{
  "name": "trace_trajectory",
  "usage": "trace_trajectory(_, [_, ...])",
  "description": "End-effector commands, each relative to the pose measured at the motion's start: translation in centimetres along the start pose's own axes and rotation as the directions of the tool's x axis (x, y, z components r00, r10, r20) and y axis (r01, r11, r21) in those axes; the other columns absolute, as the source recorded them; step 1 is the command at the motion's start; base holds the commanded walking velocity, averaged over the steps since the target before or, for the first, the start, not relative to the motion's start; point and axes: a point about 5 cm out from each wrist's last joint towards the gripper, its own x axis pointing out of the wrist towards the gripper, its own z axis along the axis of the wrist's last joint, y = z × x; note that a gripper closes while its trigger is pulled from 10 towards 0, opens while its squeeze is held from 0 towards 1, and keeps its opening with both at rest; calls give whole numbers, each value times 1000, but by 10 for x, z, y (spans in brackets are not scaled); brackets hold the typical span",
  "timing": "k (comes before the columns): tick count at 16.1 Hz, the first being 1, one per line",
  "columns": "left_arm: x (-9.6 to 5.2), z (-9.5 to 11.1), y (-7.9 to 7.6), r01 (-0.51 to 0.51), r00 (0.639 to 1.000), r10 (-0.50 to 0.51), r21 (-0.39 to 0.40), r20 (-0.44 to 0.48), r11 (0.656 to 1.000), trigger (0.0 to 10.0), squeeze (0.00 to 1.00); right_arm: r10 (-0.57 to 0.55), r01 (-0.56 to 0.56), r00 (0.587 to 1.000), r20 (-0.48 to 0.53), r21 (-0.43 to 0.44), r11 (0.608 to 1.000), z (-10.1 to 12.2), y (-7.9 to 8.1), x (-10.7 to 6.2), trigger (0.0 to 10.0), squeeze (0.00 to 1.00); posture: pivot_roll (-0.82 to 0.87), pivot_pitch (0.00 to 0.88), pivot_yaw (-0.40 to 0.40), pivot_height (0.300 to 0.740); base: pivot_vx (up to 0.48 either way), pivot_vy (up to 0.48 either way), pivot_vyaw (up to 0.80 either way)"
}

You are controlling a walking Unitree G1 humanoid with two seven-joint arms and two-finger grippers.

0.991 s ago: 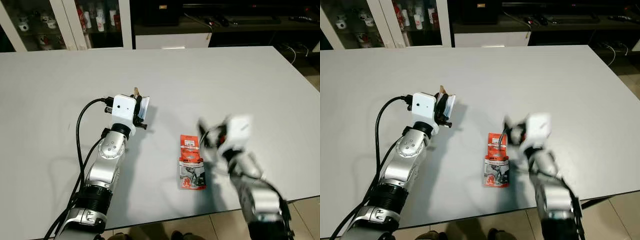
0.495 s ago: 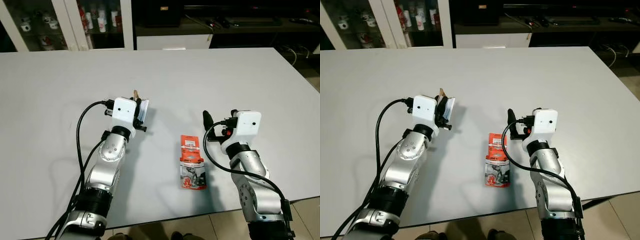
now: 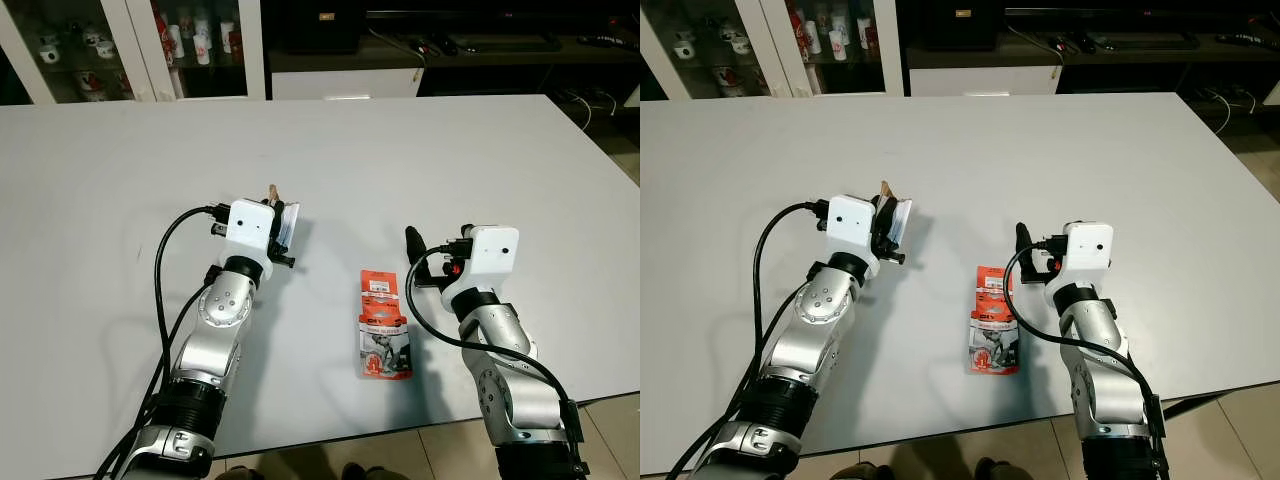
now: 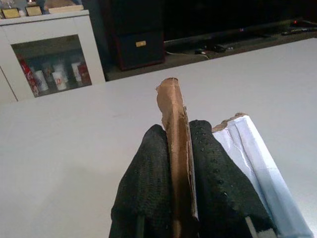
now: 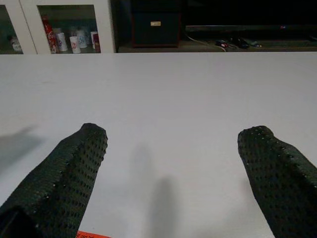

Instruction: Picking trash to rubbish bin

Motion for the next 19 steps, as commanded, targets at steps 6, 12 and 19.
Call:
trace_trajectory(6, [-1, 3, -2, 2, 1000, -2, -7, 10, 1000, 10000, 0, 3, -3, 1000, -15, 3, 1000, -4, 0, -1, 10000, 0, -52, 90, -48, 740, -149, 0, 0])
trace_trajectory(12, [0, 4, -1, -4, 1000, 4, -5, 9, 1000, 10000, 0, 8, -8, 1000, -17, 3, 1000, -4, 2, -1, 10000, 0, -51, 90, -48, 740, -223, 0, 0])
trace_trajectory(19, [0, 8, 3, -24, 999, 24, -23, 33, 999, 10000, 0, 8, -8, 1000, -19, 7, 1000, -5, 2, -3, 10000, 0, -53, 96, -50, 740, 46, 0, 0])
